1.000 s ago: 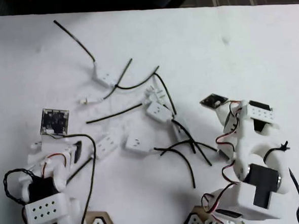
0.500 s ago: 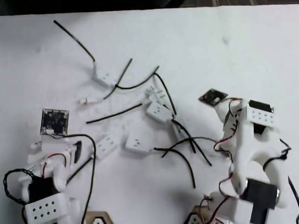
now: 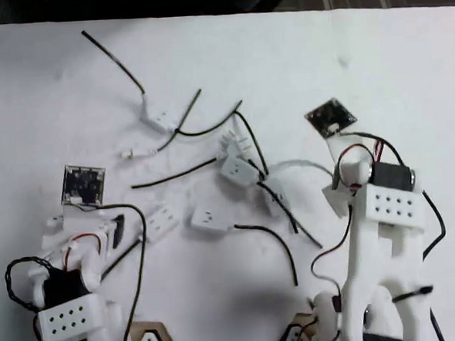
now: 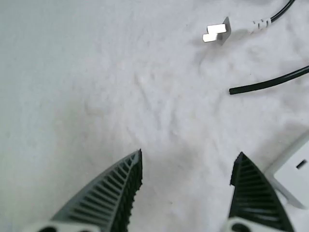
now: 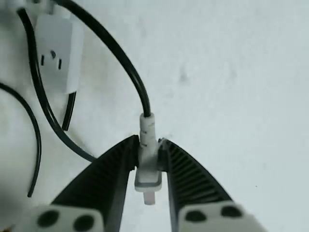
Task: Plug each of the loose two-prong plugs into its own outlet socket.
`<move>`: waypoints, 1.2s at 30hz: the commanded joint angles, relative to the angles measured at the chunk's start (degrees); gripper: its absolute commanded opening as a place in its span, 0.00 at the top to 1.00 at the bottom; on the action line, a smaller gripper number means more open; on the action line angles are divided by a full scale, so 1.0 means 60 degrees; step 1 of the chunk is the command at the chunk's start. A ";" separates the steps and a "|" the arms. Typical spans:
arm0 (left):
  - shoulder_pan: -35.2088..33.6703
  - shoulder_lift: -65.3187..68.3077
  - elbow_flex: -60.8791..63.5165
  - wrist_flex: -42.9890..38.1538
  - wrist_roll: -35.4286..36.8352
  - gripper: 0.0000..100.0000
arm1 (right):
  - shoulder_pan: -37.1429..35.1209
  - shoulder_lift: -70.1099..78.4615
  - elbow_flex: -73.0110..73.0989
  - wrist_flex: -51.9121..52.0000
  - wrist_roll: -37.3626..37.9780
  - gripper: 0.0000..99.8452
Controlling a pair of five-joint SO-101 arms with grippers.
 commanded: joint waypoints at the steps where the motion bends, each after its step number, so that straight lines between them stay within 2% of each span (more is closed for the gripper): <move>1: -0.0037 -0.0139 -0.0044 -0.0176 0.0059 0.71 | -0.0095 -0.0740 -0.0117 -0.0608 -0.1245 0.98; 5: -0.0037 -0.0139 -0.0044 -0.0161 0.0059 0.71 | 0.0491 -0.0462 -0.0015 -0.1341 -0.2168 0.98; 14: -0.0037 -0.0139 -0.0044 -0.0161 0.0059 0.71 | 0.1355 0.3084 0.0103 -0.2615 -0.2183 0.98; 21: -0.0037 -0.0139 -0.0044 -0.0161 0.0059 0.71 | 0.1355 0.5590 -0.0864 -0.2586 -0.2183 0.98; 25: -0.0037 -0.0139 -0.0029 -0.0161 0.0059 0.71 | 0.1311 0.5927 -0.1304 -0.1780 -0.2183 0.98; 30: -0.0037 -0.0139 -0.0029 -0.0176 0.0059 0.71 | 0.1311 0.6015 -0.1978 -0.0374 -0.1934 0.90; 36: -0.0037 -0.0139 -0.0029 -0.0176 0.0059 0.71 | 0.1311 0.6015 -0.2183 0.0022 -0.1377 0.92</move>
